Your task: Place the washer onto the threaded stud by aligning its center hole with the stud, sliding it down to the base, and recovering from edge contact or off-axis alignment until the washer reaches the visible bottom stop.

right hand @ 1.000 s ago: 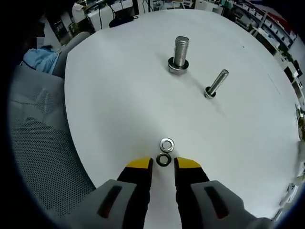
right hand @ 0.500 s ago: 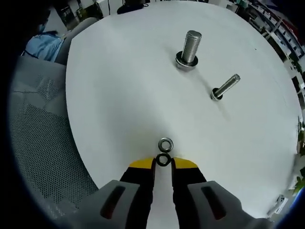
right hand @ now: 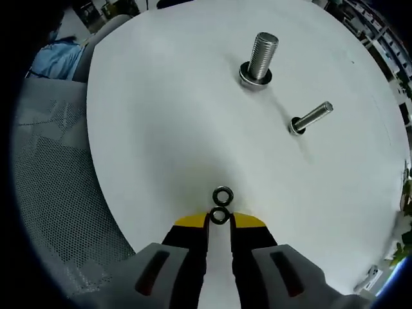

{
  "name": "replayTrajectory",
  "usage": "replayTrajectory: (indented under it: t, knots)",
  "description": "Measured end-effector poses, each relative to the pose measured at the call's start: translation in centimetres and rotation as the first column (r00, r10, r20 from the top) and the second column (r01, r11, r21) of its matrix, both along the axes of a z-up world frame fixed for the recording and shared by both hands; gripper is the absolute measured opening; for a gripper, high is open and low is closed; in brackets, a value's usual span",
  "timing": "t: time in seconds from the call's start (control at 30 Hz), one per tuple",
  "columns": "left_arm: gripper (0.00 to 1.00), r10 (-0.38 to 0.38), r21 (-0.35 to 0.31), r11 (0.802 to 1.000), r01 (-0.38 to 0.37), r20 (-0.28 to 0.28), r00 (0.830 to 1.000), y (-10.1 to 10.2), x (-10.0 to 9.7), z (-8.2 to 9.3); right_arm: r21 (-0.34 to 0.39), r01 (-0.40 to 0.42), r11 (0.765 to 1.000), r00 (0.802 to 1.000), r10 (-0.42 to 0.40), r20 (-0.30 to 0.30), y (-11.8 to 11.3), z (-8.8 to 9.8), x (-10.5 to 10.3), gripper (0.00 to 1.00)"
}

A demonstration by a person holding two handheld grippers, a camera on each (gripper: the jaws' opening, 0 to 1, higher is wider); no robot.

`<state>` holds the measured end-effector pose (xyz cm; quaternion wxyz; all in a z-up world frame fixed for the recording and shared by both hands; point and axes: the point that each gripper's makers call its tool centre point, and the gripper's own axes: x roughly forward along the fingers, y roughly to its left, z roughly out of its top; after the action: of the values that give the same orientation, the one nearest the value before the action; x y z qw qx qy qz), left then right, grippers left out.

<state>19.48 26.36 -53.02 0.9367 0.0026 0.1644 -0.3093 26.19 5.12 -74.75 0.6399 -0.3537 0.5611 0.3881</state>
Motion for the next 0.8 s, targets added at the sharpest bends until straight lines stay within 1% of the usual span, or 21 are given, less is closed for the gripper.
replayTrajectory:
  t: [0.17, 0.2, 0.23, 0.3, 0.37, 0.47, 0.53, 0.6, 0.8]
  knots:
    - [0.22, -0.004, 0.002, 1.000, 0.004, -0.001, 1.000, -0.09, -0.02, -0.04, -0.041, -0.038, 0.998, 0.999, 0.038, 0.008, 0.33, 0.01, -0.12, 0.14]
    - [0.22, -0.005, 0.002, 1.000, 0.005, -0.002, 1.000, -0.11, -0.02, -0.07, -0.045, -0.035, 0.998, 0.999, 0.035, 0.005, 0.33, -0.01, -0.08, 0.14]
    - [0.22, -0.005, 0.003, 1.000, 0.005, -0.002, 1.000, -0.11, -0.02, -0.08, -0.045, -0.011, 0.999, 1.000, 0.011, -0.004, 0.42, 0.07, -0.02, 0.13]
    - [0.22, -0.004, 0.006, 1.000, 0.004, -0.002, 1.000, -0.08, -0.03, -0.11, -0.034, 0.019, 0.999, 1.000, -0.019, -0.011, 0.33, 0.02, 0.20, 0.13]
    - [0.22, -0.002, 0.007, 1.000, 0.002, -0.003, 1.000, -0.06, -0.02, -0.15, -0.025, 0.026, 0.999, 1.000, -0.026, -0.014, 0.18, 0.00, 0.24, 0.13]
    - [0.22, 0.000, 0.005, 1.000, 0.000, 0.000, 1.000, 0.00, 0.03, -0.06, -0.006, 0.026, 1.000, 1.000, -0.026, 0.003, 0.08, 0.07, 0.06, 0.13]
    - [0.22, 0.006, 0.003, 1.000, -0.006, 0.001, 1.000, 0.11, 0.07, -0.03, 0.022, 0.053, 0.998, 0.998, -0.054, 0.020, -0.01, 0.07, 0.07, 0.13]
    - [0.22, 0.008, 0.006, 1.000, -0.008, 0.003, 1.000, 0.17, 0.10, -0.04, 0.046, 0.062, 0.997, 0.998, -0.063, 0.031, -0.03, 0.17, 0.00, 0.13]
    - [0.22, 0.009, 0.015, 1.000, -0.009, 0.006, 1.000, 0.14, 0.10, -0.07, 0.058, 0.093, 0.994, 0.995, -0.095, 0.035, -0.23, 0.14, -0.02, 0.13]
